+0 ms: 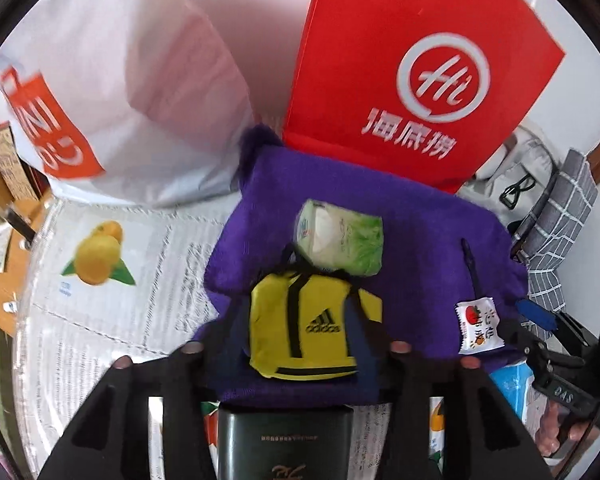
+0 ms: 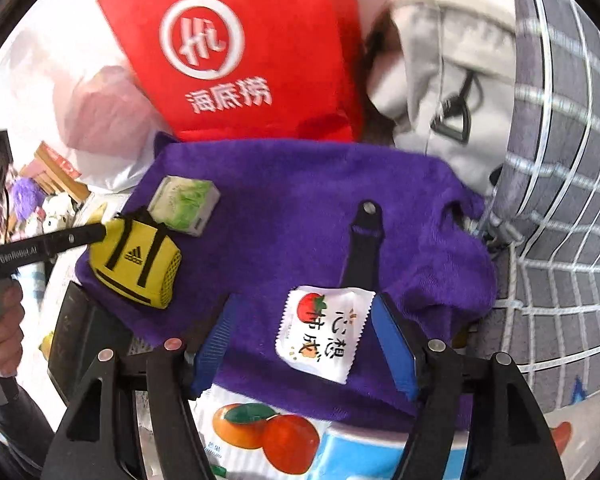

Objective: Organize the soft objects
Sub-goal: 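Withdraw both grippers from the towel toward the remaining items, then grasp the black watch strap with the right gripper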

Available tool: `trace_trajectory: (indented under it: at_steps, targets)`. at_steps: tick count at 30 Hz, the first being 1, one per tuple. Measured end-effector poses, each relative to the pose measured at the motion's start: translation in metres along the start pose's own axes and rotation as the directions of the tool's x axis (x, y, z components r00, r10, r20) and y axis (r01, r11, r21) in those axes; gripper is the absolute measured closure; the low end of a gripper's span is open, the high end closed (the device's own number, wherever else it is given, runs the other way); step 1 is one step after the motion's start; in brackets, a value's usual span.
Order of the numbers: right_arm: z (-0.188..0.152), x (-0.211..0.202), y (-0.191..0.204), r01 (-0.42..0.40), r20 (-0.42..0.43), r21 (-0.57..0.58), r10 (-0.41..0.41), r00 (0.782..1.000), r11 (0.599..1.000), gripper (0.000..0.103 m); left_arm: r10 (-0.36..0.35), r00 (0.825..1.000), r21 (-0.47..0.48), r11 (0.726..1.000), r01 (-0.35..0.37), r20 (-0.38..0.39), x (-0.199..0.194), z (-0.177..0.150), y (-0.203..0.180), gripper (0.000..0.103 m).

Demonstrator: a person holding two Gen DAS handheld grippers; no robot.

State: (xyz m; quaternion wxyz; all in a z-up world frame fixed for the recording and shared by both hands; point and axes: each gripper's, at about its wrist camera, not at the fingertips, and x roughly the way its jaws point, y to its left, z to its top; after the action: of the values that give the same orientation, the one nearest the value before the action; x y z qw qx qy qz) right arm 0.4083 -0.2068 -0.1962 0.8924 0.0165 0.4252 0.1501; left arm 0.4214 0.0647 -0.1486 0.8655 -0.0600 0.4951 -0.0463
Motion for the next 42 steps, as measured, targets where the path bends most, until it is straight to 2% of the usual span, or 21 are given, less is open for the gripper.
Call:
trace_trajectory:
  at_steps: [3, 6, 8, 9, 10, 11, 18, 24, 26, 29, 34, 38, 39, 40, 42]
  targets:
    - [-0.01, -0.019, 0.009, 0.002, 0.043, 0.0, -0.002, 0.999, 1.0, 0.034, -0.012, 0.999, 0.013, 1.0, 0.011, 0.034, -0.014, 0.0, -0.004, 0.049]
    - [-0.027, -0.034, 0.017, -0.018, 0.05, 0.009, 0.018, 0.999, 1.0, 0.034, -0.03, 0.998, 0.024, 0.999, 0.029, 0.059, -0.027, -0.001, -0.007, 0.049]
    - [-0.043, -0.045, 0.022, -0.02, 0.058, 0.024, 0.018, 0.998, 1.0, 0.05, -0.039, 0.996, 0.027, 0.999, 0.037, 0.078, -0.036, -0.002, -0.01, 0.049]
    - [-0.053, -0.048, 0.025, -0.033, 0.037, 0.026, 0.032, 0.999, 0.999, 0.068, -0.037, 0.995, 0.026, 0.999, 0.035, 0.087, -0.041, -0.003, -0.012, 0.049]
    - [-0.06, -0.05, 0.029, -0.046, 0.015, 0.025, 0.046, 0.999, 0.999, 0.081, -0.032, 0.995, 0.025, 0.999, 0.03, 0.099, -0.045, -0.004, -0.013, 0.049]
    - [-0.07, -0.051, 0.035, -0.059, -0.002, 0.023, 0.059, 0.998, 0.998, 0.083, -0.026, 0.992, 0.032, 0.999, 0.022, 0.121, -0.053, -0.005, -0.015, 0.049]
    - [-0.139, -0.074, 0.075, -0.087, -0.055, -0.03, 0.085, 0.995, 0.996, 0.083, -0.048, 0.978, 0.062, 0.997, 0.036, 0.204, -0.093, -0.025, -0.024, 0.049]
    - [-0.186, -0.092, 0.093, -0.14, -0.08, -0.025, 0.138, 0.987, 0.99, 0.083, -0.065, 0.982, 0.066, 0.996, 0.054, 0.178, -0.103, -0.066, -0.017, 0.049]
    - [-0.195, -0.091, 0.099, -0.128, -0.087, -0.039, 0.124, 0.988, 0.991, 0.083, -0.054, 0.983, 0.066, 0.997, 0.043, 0.175, -0.106, -0.082, -0.013, 0.049]
    - [-0.2, -0.086, 0.102, -0.061, -0.085, -0.049, 0.057, 0.995, 0.997, 0.082, -0.037, 0.986, 0.046, 0.999, 0.03, 0.163, -0.109, -0.107, -0.005, 0.049]
    - [-0.202, -0.076, 0.1, -0.023, -0.081, -0.033, 0.02, 0.997, 0.999, 0.064, -0.024, 0.99, 0.061, 0.998, 0.016, 0.139, -0.114, -0.147, 0.005, 0.049]
    - [-0.202, -0.061, 0.103, 0.025, -0.087, -0.052, -0.029, 0.996, 0.998, 0.063, -0.002, 0.992, 0.071, 0.997, -0.007, 0.124, -0.119, -0.167, 0.009, 0.049]
    - [-0.202, -0.058, 0.102, 0.023, -0.081, -0.043, -0.026, 0.996, 0.999, 0.067, 0.001, 0.993, 0.074, 0.997, -0.01, 0.121, -0.12, -0.171, 0.01, 0.049]
    - [-0.203, -0.056, 0.101, 0.015, -0.082, -0.038, -0.018, 0.996, 0.999, 0.084, 0.004, 0.993, 0.075, 0.997, -0.013, 0.117, -0.122, -0.175, 0.01, 0.049]
    - [-0.204, -0.056, 0.098, -0.001, -0.077, -0.019, -0.001, 0.997, 1.0, 0.083, 0.008, 0.994, 0.081, 0.997, -0.017, 0.11, -0.125, -0.183, 0.01, 0.049]
